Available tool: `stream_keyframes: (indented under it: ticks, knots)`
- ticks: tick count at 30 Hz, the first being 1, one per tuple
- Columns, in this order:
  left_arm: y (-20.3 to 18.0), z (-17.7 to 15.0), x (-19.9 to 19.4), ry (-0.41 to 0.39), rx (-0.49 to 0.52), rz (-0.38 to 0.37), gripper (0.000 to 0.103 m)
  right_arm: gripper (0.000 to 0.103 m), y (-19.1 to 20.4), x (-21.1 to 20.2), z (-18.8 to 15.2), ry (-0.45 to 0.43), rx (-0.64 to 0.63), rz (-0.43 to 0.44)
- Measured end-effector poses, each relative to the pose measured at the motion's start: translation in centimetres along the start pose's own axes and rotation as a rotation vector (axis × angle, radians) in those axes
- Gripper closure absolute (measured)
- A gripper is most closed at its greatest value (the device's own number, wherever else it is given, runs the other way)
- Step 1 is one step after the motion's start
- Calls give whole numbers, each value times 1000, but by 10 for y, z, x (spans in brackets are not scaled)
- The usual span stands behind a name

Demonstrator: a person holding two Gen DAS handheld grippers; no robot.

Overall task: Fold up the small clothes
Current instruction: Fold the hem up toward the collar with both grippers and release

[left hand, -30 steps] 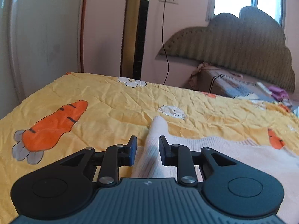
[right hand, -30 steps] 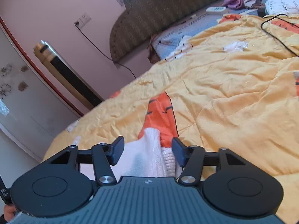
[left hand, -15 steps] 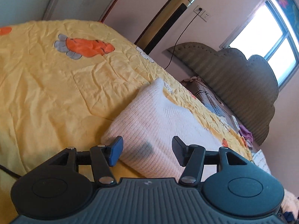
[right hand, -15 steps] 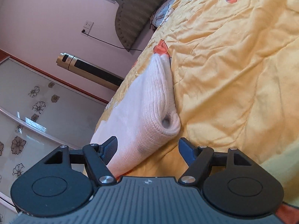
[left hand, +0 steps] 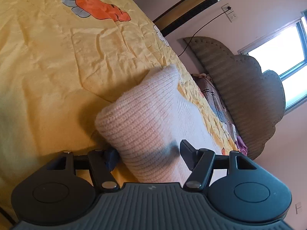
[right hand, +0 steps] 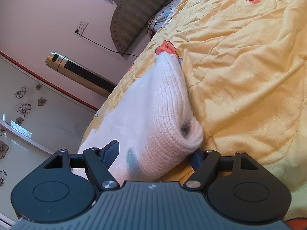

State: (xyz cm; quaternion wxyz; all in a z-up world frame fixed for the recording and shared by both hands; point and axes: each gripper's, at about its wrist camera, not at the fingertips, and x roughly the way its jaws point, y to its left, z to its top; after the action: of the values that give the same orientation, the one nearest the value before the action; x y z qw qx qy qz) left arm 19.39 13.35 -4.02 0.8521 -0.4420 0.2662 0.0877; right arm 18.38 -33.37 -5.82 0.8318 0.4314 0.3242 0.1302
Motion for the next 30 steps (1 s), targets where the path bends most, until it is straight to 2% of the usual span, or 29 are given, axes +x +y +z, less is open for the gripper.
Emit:
stream_keyframes:
  ticks: [1,2,3,5,6,9,13,18,21,24,27,30]
  knots:
    - [-2,0,1,-9,0,9,42,27,1,3,1,-8,5,-3]
    - [-3,0,3,-15,6,33,58,26,1,7,3,-22,12,-4]
    - [-2,1,4,-18,13,54,65,27,2,11,4,-33,15,-5]
    - [-3,-2,2,-35,23,53,72,49,1,19,4,-56,36,-14]
    - [-8,-3,-1,-45,58,59,74,73,-1,23,4,-45,54,-15]
    - [-22,-4,-14,-76,130,54,76,74,-4,20,3,-67,69,14]
    - [-34,-2,-37,-71,147,12,78,75,7,7,11,-82,42,53]
    - [-28,-17,-96,-50,159,-44,78,75,21,-25,14,-67,3,112]
    - [-11,-35,-136,-38,163,-54,78,75,17,-61,-3,-34,-2,163]
    - [10,-60,-156,-9,212,-14,78,75,5,-98,-33,12,-5,194]
    - [33,-74,-145,41,229,41,76,75,-21,-114,-62,59,25,143]
    - [32,-73,-152,34,283,38,67,75,-43,-105,-76,90,54,91]
